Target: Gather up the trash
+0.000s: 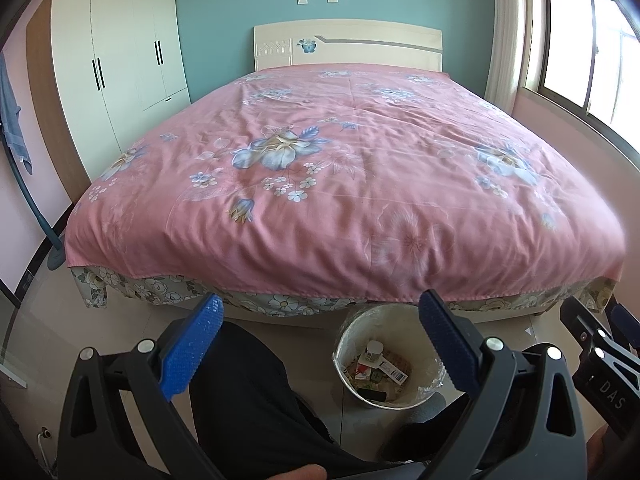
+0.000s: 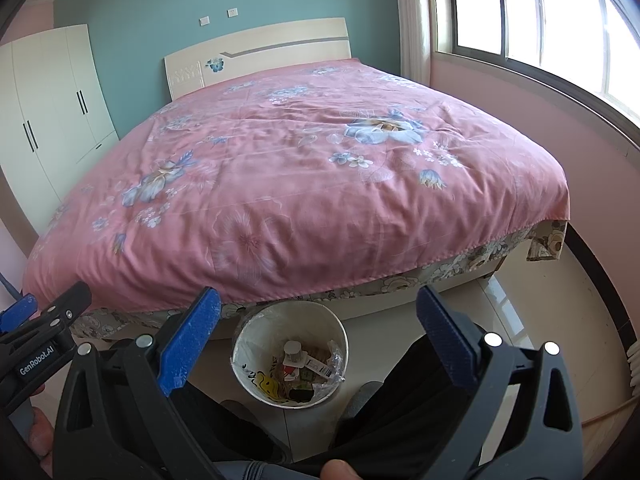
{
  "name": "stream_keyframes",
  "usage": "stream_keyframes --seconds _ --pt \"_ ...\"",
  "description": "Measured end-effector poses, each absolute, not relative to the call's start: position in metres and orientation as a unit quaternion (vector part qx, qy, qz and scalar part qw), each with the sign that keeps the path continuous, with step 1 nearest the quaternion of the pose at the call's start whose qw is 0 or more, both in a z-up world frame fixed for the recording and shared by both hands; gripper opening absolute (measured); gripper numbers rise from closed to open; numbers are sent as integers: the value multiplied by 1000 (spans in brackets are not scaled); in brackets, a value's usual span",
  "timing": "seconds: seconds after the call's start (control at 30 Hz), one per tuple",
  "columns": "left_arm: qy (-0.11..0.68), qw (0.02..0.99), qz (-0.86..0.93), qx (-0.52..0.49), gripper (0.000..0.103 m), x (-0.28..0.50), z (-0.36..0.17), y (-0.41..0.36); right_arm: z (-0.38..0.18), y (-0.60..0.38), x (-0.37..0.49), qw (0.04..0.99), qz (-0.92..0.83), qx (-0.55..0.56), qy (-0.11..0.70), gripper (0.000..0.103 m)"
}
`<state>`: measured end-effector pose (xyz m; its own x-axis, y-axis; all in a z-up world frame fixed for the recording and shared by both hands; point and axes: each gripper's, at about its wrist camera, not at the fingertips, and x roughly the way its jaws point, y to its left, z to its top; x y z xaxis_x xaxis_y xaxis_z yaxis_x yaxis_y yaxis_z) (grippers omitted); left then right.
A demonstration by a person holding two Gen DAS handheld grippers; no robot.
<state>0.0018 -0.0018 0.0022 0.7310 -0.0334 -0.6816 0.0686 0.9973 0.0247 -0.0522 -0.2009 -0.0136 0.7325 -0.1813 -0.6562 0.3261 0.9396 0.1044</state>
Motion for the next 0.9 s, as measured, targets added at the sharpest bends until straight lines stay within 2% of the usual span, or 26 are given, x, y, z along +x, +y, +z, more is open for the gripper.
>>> stream_keyframes --seconds 0.9 --pt "360 932 -19 34 99 0 2 1 -17 -199 -52 924 -134 106 342 96"
